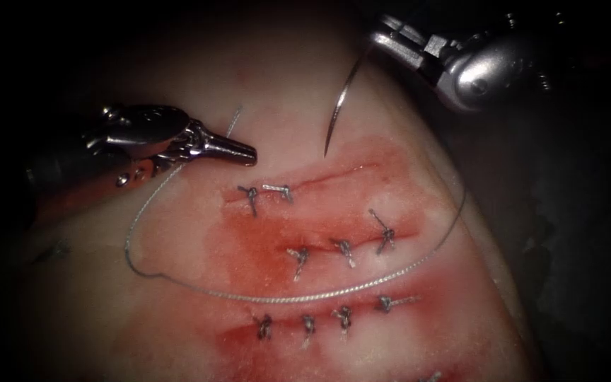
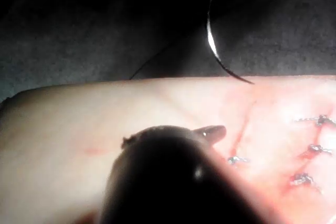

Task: Wound Closure

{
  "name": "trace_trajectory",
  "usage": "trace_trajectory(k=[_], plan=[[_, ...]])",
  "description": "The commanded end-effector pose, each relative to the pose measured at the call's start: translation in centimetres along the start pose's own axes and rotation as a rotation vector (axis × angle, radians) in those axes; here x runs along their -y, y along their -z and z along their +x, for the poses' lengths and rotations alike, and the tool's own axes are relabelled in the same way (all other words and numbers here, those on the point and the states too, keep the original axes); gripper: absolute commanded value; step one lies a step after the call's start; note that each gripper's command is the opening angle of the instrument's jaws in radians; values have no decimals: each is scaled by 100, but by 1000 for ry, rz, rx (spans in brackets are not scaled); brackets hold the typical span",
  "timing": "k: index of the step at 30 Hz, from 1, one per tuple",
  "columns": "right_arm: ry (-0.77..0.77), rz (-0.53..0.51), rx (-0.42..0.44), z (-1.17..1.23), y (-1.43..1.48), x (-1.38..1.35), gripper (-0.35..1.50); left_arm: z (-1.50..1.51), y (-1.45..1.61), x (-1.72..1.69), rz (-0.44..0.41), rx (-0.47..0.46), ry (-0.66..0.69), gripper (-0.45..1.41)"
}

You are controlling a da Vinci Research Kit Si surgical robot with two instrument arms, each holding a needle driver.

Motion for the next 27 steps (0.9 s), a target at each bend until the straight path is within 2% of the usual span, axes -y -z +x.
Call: trace_trajectory(k=[1,3,4,6,8,9,10,14,18,20,23,27], plan=[[34,-1,11,7,-13,5,-35,-11,-8,0,-58,10,-62,-45],[97,-4,18,11,-14,7,-35,-11,-13,13,-117,2,-89,-45],[127,-8,26,15,-14,7,-35,-8,-19,30,-166,-27,-135,-45],[136,-4,22,18,-14,5,-35,-7,-28,44,-231,-57,-152,-45],[141,-3,23,21,-14,0,-35,-7,-50,62,-349,-96,-149,-45],[141,-3,23,21,-14,0,-35,-7,-50,62,-349,-96,-149,-45],[143,-1,21,22,-16,-2,-35,-3,-65,71,-399,-103,-158,-45],[144,2,23,23,-20,-5,-35,7,-82,77,-433,-108,-208,-45],[141,-17,30,23,-25,-12,-35,20,-100,72,-504,-111,-251,-45],[138,-28,32,23,-26,-14,-35,22,-102,69,-522,-123,-261,-45],[132,-97,33,23,-27,-21,-35,24,-102,67,-585,-134,-252,-45],[135,-120,28,23,-26,-23,-35,22,-102,67,-633,-123,-230,-45]])
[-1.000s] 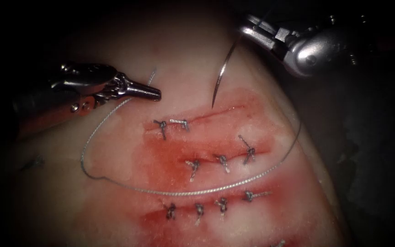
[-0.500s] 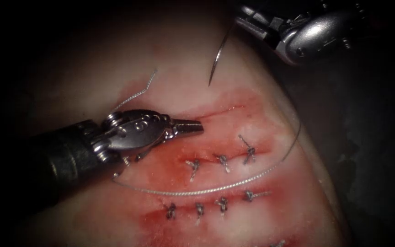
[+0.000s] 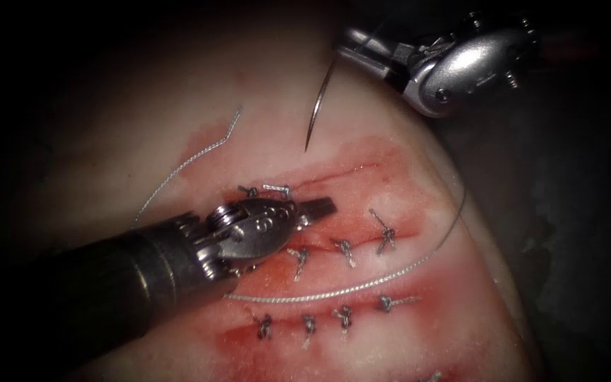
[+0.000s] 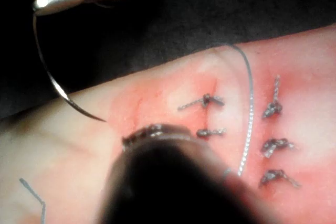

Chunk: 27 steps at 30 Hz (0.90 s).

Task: Wound Closure

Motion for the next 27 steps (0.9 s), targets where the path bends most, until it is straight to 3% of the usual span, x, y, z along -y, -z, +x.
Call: trace_trajectory(k=[1,5,15,27], plan=[[3,-6,-3,6,-9,0,-35,-10,-7,-5,-17,4,-2,-45],[4,-29,-9,5,-7,-4,-35,-7,-10,-7,-80,-31,-51,-45],[60,-106,-23,5,-5,-7,-35,13,-21,0,-97,-112,-57,-45],[186,-207,-10,6,-20,-8,-35,9,-24,-5,-120,-130,-64,-45]])
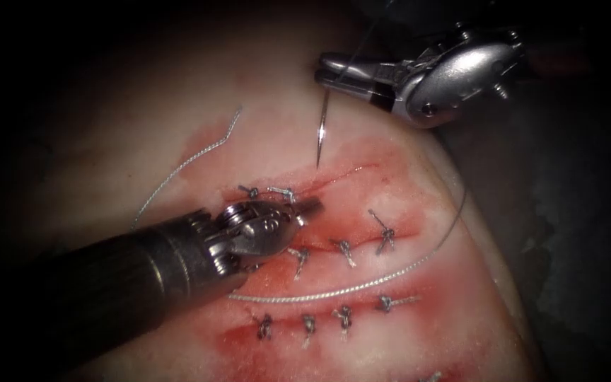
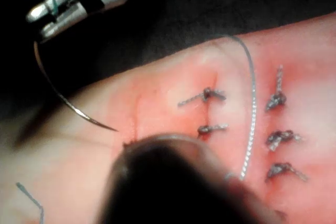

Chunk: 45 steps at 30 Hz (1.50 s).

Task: Wound Closure

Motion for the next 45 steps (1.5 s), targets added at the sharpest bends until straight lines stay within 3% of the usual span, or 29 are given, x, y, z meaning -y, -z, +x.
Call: trace_trajectory(k=[1,14,24,32,45], plan=[[16,0,2,5,-12,3,-35,-13,-5,-5,-6,3,6,-45],[24,-16,4,3,-16,5,-35,-26,-10,-1,-13,9,-2,-45],[114,-123,14,2,-20,4,-35,-16,-12,4,-7,11,-1,-45],[113,-126,71,-3,-31,0,-35,-11,-13,6,-9,-5,-9,-45],[209,-160,83,-6,-35,-4,-35,-4,-16,9,-2,-22,-12,-45]])
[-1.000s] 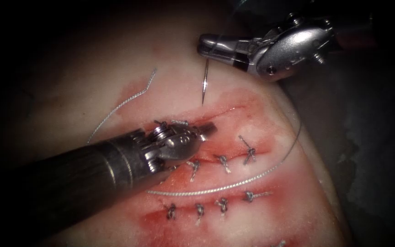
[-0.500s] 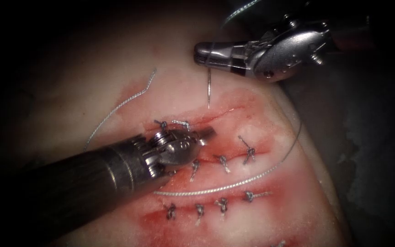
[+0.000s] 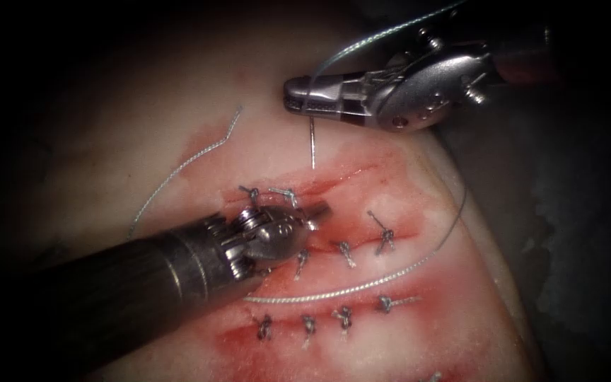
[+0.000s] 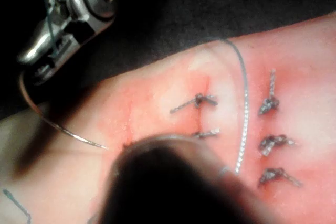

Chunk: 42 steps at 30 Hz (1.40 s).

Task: Wound Closure

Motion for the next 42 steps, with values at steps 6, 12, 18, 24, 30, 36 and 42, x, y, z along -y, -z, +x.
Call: trace_trajectory(k=[6,12,18,24,30,36,42], plan=[[22,2,2,4,-10,-2,-35,-10,-6,-5,-2,6,1,-45],[25,2,5,0,-16,-6,-35,-10,-7,-5,1,6,1,-45],[32,2,9,-2,-16,-6,-35,-10,-6,-5,4,6,1,-45],[58,1,24,-2,-17,-8,-35,-10,-6,-5,7,7,2,-45],[145,3,86,-6,-16,-9,-35,-10,-6,-5,10,7,2,-45],[242,35,136,-16,-10,-9,-35,-10,-6,-5,10,7,2,-45],[303,121,161,-24,18,-24,-35,-9,-6,-6,14,8,1,-45]])
